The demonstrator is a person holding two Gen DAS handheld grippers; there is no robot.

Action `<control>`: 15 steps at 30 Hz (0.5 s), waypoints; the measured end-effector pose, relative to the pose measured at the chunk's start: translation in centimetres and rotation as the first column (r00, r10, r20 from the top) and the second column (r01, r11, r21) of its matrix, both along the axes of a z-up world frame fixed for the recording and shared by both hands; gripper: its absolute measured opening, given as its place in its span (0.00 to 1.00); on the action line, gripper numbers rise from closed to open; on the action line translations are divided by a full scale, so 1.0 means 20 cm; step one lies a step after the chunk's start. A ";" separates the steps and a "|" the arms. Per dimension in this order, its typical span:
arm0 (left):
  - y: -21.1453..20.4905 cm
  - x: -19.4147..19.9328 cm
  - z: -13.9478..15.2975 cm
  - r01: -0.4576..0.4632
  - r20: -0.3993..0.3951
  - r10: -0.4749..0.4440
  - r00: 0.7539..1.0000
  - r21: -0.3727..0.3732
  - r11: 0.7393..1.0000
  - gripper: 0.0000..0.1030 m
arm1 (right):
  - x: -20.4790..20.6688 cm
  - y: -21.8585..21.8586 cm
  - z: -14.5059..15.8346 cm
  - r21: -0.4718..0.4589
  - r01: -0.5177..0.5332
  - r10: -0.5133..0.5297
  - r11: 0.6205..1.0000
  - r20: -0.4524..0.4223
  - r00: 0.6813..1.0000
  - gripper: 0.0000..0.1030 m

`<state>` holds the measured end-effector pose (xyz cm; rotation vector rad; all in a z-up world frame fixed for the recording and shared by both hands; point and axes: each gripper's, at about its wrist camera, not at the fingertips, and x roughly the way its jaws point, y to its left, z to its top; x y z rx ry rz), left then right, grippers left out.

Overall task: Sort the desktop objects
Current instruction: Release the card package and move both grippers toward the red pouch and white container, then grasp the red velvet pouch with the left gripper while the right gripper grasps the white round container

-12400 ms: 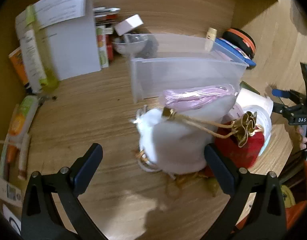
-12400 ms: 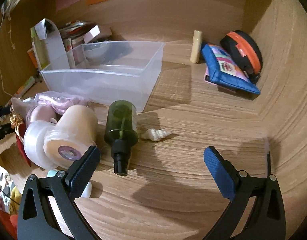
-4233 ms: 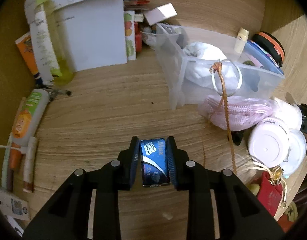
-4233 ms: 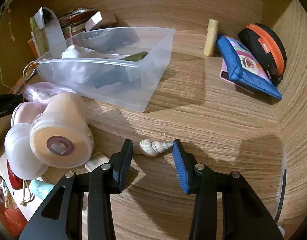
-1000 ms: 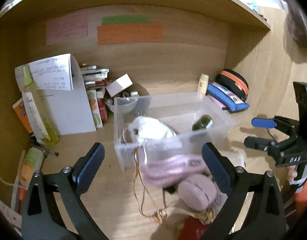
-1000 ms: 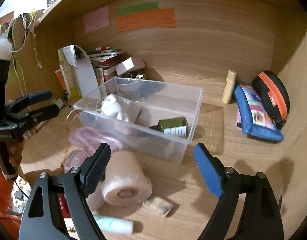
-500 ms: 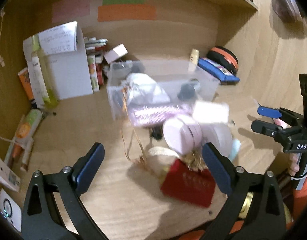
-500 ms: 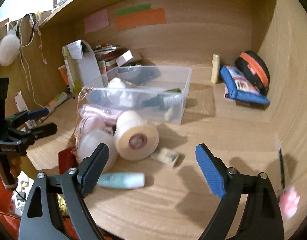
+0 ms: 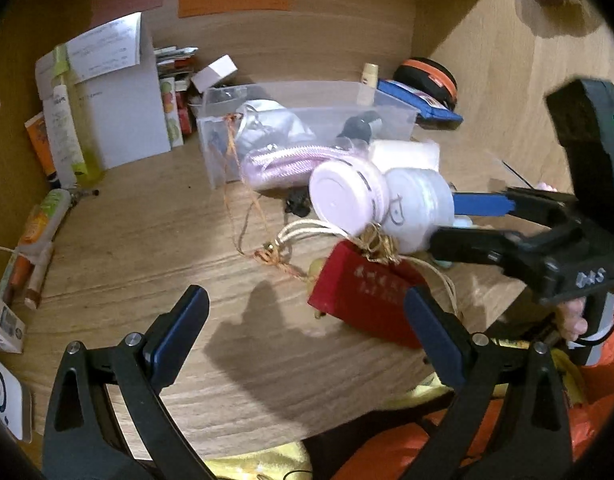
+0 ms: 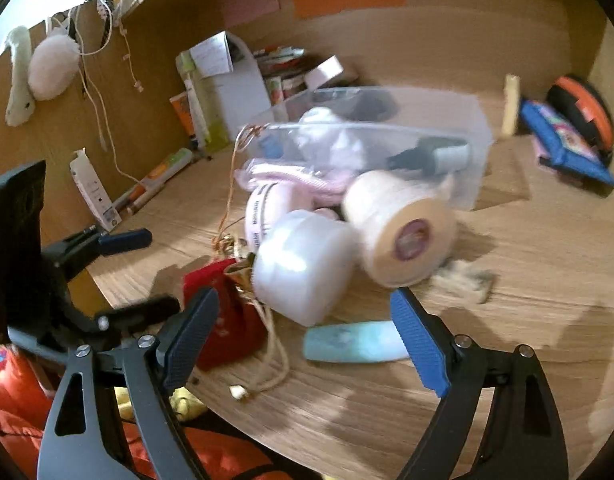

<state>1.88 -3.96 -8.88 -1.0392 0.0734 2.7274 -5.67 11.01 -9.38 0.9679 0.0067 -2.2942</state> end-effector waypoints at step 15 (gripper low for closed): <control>0.20 -0.07 -0.08 0.111 0.053 -0.109 0.993 -0.037 0.993 0.96 | -0.01 0.02 -0.02 0.019 0.078 -0.078 0.997 -0.027 0.997 0.30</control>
